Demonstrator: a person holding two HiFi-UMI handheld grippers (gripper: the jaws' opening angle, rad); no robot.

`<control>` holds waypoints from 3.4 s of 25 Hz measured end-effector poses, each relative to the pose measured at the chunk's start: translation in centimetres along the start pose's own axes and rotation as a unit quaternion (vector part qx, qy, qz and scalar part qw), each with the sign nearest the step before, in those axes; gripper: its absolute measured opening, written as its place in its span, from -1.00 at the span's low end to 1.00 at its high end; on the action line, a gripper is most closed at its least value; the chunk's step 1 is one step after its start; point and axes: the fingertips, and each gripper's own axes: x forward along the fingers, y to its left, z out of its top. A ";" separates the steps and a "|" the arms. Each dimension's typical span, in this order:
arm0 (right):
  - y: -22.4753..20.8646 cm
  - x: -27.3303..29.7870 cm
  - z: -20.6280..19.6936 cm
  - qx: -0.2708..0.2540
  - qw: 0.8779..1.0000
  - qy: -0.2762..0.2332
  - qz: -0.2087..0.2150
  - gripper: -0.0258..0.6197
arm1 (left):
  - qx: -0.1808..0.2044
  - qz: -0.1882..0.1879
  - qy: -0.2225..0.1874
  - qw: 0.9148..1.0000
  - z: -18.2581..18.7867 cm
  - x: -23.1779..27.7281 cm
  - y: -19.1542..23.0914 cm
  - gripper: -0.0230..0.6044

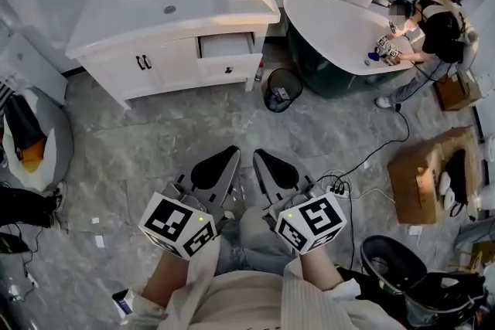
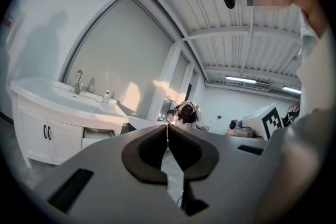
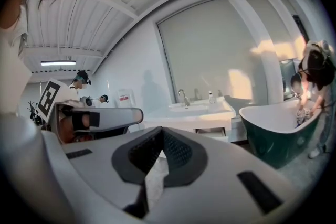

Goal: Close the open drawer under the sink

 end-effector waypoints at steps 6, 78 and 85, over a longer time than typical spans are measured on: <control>2.0 2.4 -0.6 -0.005 1.000 0.016 0.008 -0.89 | -0.003 0.012 -0.003 1.000 0.4 -1.9 2.7 -0.86; -21.6 39.3 9.1 0.047 0.995 0.075 0.046 -0.89 | -0.008 0.080 0.019 0.997 11.9 25.9 36.4 -0.86; -22.3 41.5 8.8 0.062 0.995 0.073 0.014 -0.89 | -0.017 0.045 0.044 0.998 10.9 27.2 38.1 -0.86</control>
